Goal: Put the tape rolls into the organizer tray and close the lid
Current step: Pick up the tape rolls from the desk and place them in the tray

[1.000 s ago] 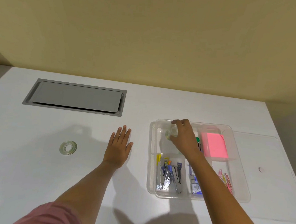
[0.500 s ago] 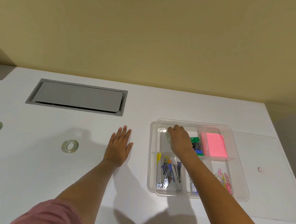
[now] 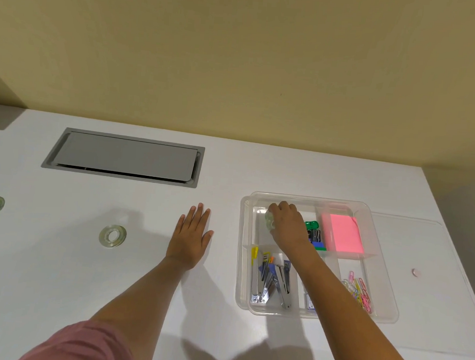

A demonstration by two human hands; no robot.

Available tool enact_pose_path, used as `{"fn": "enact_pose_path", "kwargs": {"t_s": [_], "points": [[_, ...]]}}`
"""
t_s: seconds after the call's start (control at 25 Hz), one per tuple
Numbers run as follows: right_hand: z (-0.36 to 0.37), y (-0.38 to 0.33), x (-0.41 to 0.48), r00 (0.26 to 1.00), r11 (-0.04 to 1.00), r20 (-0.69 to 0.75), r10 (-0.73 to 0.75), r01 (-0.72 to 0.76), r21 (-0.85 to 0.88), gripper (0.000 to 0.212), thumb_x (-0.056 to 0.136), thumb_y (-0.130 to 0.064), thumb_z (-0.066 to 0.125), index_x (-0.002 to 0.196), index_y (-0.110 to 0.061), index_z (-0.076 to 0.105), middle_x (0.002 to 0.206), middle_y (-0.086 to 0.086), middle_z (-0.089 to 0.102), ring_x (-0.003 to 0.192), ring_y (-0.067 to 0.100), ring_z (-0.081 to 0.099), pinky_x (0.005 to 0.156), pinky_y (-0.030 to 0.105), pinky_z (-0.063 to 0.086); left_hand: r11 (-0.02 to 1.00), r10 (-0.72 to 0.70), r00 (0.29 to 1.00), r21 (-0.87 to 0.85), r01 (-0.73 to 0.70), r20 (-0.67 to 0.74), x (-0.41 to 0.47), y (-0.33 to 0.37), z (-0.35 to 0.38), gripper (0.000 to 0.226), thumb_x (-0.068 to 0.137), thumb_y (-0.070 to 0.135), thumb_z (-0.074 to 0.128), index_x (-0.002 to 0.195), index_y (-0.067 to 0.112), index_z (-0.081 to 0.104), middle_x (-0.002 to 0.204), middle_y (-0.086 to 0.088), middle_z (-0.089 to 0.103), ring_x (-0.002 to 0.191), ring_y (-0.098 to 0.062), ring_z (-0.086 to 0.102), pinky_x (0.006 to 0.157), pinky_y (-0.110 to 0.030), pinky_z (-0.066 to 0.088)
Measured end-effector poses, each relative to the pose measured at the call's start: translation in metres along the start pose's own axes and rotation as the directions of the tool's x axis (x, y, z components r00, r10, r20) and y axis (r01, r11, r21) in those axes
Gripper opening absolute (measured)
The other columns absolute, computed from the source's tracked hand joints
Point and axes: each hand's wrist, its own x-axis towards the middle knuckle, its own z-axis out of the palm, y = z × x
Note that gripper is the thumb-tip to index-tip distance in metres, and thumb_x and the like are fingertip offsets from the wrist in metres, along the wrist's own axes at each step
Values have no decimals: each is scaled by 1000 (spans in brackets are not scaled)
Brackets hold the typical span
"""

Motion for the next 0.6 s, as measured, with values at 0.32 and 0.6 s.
{"fn": "enact_pose_path", "kwargs": {"t_s": [0.32, 0.6], "points": [[-30, -33, -11, 956, 966, -278, 97, -23, 258, 30, 92, -12, 55, 123, -9, 55, 122, 13, 56, 111, 28, 50, 91, 34, 44, 1000, -11, 998, 18, 10, 68, -40, -16, -8, 56, 102, 39, 18, 152, 18, 3, 161, -2, -6, 150, -19, -4, 122, -33, 0], [-35, -110, -19, 961, 967, -276, 36, 37, 253, 32, 94, -16, 54, 125, -11, 53, 124, 12, 55, 113, 28, 50, 89, 34, 45, 994, -27, 999, 105, 31, -34, -72, -63, -37, 54, 104, 34, 18, 152, 19, 1, 162, -1, -6, 150, -19, -7, 122, -35, -4]]}}
